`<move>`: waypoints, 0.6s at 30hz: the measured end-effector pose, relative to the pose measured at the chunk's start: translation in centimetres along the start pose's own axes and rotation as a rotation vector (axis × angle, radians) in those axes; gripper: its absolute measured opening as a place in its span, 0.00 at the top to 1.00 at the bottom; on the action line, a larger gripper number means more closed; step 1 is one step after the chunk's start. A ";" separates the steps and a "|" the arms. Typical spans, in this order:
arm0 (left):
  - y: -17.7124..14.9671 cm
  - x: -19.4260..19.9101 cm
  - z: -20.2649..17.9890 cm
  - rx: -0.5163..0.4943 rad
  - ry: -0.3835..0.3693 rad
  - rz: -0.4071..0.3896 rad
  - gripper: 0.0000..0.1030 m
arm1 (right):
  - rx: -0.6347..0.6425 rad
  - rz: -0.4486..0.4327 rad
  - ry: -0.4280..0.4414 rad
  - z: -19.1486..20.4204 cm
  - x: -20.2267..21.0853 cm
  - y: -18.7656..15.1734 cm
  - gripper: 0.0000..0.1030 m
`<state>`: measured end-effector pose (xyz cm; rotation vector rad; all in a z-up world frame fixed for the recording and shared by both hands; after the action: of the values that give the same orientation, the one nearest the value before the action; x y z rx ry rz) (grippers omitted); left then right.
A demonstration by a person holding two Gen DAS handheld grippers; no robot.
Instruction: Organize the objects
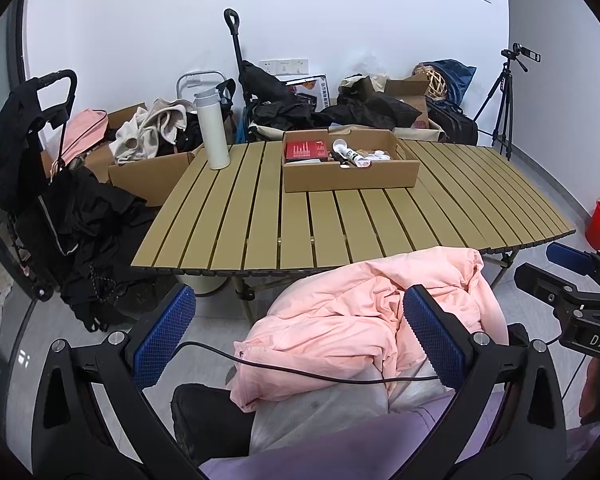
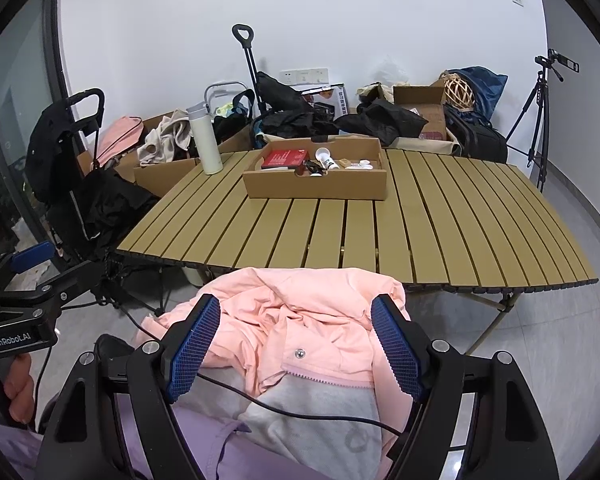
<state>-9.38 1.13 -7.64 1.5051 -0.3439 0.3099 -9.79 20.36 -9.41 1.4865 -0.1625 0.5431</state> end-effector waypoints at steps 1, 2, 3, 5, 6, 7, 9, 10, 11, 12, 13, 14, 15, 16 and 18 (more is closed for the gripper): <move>0.0 0.0 0.0 0.000 0.001 0.001 0.00 | 0.002 0.001 0.000 0.0 0.0 0.0 0.21; -0.1 0.0 0.0 0.001 0.001 0.001 0.00 | 0.003 0.002 0.000 0.1 0.0 0.0 0.21; 0.0 0.0 -0.1 0.002 0.000 0.001 0.00 | 0.005 0.002 0.001 0.1 0.0 0.0 0.21; 0.0 0.0 -0.1 0.006 -0.003 0.000 0.00 | 0.007 0.001 0.000 0.1 0.0 0.0 0.21; 0.0 0.1 -0.1 0.007 -0.005 -0.001 0.00 | 0.007 0.002 0.000 0.1 0.0 0.0 0.21; 0.0 0.1 -0.1 0.008 -0.008 0.001 0.00 | 0.006 0.002 -0.001 0.0 0.0 0.0 0.21; -0.2 0.0 -0.2 0.018 -0.018 0.018 0.00 | 0.002 0.003 -0.005 -0.1 0.1 0.0 0.21; -0.2 -0.1 -0.2 0.023 -0.022 0.023 0.00 | 0.000 0.004 -0.006 -0.2 0.0 0.0 0.21; -0.3 -0.1 -0.2 0.026 -0.021 0.027 0.00 | -0.002 0.004 -0.006 -0.2 0.0 0.0 0.21; -0.4 -0.1 -0.1 0.026 -0.013 0.029 0.00 | -0.004 0.005 -0.007 -0.3 0.0 0.0 0.21; -0.4 -0.1 0.0 0.026 -0.010 0.028 0.00 | -0.006 0.006 -0.009 -0.3 0.0 0.0 0.21; -0.4 -0.1 0.0 0.026 -0.009 0.028 0.00 | -0.007 0.005 -0.010 -0.4 0.0 0.0 0.21; -0.4 -0.1 0.0 0.026 -0.010 0.027 0.00 | -0.008 0.005 -0.011 -0.4 0.0 0.0 0.21; -0.4 -0.1 0.0 0.026 -0.009 0.026 0.00 | -0.009 0.005 -0.011 -0.4 0.0 0.0 0.21; -0.4 -0.1 -0.1 0.025 -0.011 0.026 0.00 | -0.008 0.005 -0.011 -0.4 0.0 0.0 0.21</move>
<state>-9.32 1.18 -8.04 1.5285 -0.3697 0.3270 -9.88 20.73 -9.45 1.4820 -0.1772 0.5378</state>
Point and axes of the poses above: each gripper's, at about its wrist camera, not at the fingertips, and x roughly against the way its jaws point, z to its left, y to its top, the point moved 9 cm from there along -x, roughly the way its jaws point, and after that the axes turned 15 degrees about -z, right-handed, at the moved point
